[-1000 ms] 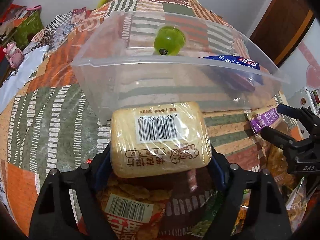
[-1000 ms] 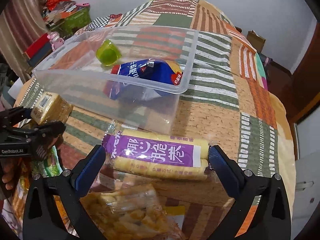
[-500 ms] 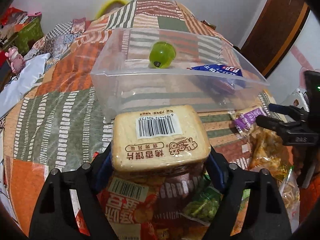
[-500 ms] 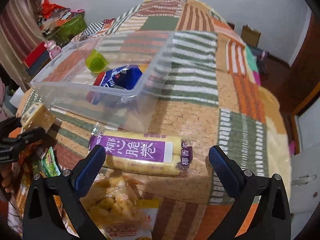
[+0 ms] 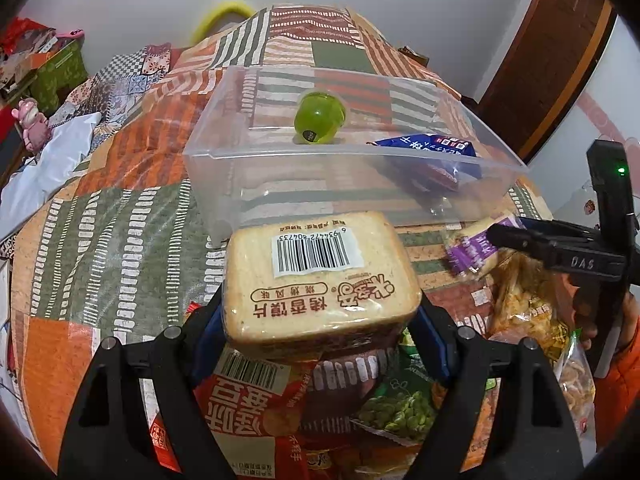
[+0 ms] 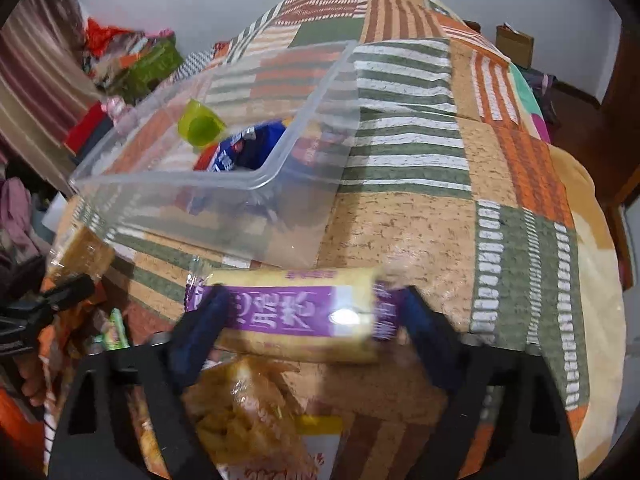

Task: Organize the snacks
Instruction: 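Grasp the purple-labelled roll pack with the right tool while the left tool holds the bread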

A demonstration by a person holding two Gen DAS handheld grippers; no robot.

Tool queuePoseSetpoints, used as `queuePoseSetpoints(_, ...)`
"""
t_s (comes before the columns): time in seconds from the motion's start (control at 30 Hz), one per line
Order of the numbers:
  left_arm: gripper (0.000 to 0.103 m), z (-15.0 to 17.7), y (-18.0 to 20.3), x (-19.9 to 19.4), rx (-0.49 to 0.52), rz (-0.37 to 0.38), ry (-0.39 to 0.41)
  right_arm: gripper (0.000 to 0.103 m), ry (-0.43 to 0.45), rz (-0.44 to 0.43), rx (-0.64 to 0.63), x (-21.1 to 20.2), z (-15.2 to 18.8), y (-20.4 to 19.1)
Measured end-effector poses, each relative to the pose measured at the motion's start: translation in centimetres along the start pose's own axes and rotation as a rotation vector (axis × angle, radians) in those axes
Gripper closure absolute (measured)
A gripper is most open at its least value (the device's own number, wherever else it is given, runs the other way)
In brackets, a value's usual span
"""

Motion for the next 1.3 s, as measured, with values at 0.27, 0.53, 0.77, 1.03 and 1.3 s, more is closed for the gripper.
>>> queuePoseSetpoints(0.27, 0.023, 0.1, 0.2, -1.0, 0.002, -0.007, 0.017, 0.06, 0.023, -0.025, -0.005, -2.7, 1.0, -0.2)
queuePoseSetpoints(0.53, 0.023, 0.7, 0.6, -3.0, 0.004, -0.011, 0.038, 0.072, 0.01, -0.043, -0.132, -4.0, 2.4, -3.7)
queuePoseSetpoints(0.77, 0.023, 1.5, 0.4, -4.4, 0.007, -0.022, 0.043, 0.059, 0.017, 0.021, -0.267, -4.0, 2.8, -5.6)
queuePoseSetpoints(1.03, 0.023, 1.7, -0.2, -4.4, -0.009, -0.017, 0.048, 0.035, 0.042, 0.0, -0.351, -2.5, 0.0, -7.5)
queuePoseSetpoints(1.3, 0.023, 1.4, -1.1, -3.2, -0.024, -0.015, 0.039, 0.035, -0.084, -0.019, -0.503, 2.2, 1.0, -9.4)
Point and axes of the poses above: each gripper's, at about its wrist camera, not at the fingertips, and x roughly the way its jaws point, y to its right, z to its underside, the point moved 10 cm from there along x, roughly the way its jaws point, and after that the axes turned 10 degrees about z, right-handed, at the moved point
